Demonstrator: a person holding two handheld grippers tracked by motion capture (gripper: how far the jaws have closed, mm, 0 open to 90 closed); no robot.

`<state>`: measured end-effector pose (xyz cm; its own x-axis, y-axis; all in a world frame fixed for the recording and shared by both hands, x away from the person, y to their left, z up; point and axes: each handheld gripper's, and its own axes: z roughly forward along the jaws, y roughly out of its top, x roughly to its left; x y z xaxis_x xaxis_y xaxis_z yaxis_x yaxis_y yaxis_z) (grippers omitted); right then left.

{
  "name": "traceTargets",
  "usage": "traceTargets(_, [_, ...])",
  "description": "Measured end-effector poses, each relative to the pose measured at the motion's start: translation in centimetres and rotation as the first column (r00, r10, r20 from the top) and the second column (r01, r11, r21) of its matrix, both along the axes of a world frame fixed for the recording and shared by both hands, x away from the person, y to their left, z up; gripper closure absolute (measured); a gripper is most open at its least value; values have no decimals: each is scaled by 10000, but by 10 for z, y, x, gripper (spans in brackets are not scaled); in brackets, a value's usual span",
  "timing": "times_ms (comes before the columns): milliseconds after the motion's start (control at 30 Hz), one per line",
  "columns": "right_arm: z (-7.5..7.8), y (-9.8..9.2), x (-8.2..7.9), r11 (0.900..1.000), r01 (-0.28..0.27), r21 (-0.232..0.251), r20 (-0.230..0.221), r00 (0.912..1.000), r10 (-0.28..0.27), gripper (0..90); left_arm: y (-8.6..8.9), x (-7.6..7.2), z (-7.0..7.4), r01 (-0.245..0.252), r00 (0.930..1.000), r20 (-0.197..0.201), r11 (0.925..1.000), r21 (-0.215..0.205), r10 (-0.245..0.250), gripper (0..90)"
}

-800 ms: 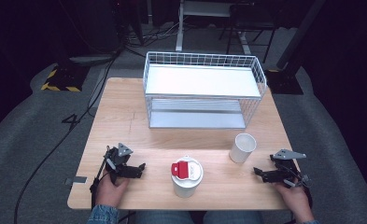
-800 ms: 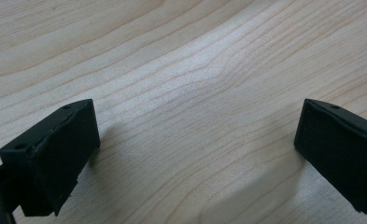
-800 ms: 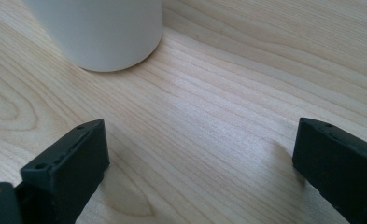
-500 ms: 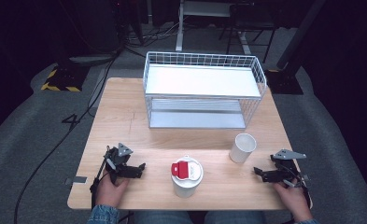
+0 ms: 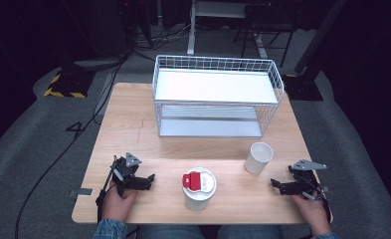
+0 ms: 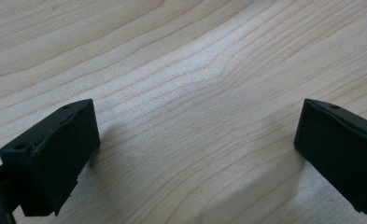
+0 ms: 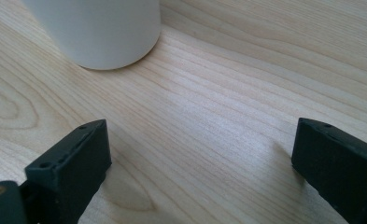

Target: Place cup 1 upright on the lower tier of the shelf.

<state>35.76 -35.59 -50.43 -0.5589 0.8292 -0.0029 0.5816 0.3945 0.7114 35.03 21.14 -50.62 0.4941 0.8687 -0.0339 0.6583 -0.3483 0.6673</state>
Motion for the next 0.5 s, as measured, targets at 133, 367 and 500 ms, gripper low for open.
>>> traceTargets(133, [1, -3, -1, 10000, 61, -1, -59, 10000, -61, 68, 0, 0, 0, -10, 10000, 1, 10000, -7, 10, 7])
traceTargets(367, [8, -4, -5, 9999, -39, 94, 4, 10000, 39, 68, 0, 0, 0, -8, 10000, 0, 10000, -6, 8, 7])
traceTargets(500, [15, 0, -8, 9996, -258, 150, 192, 9995, 255, 67, 0, 0, 0, -9, 10000, -4, 10000, -8, 9, 7])
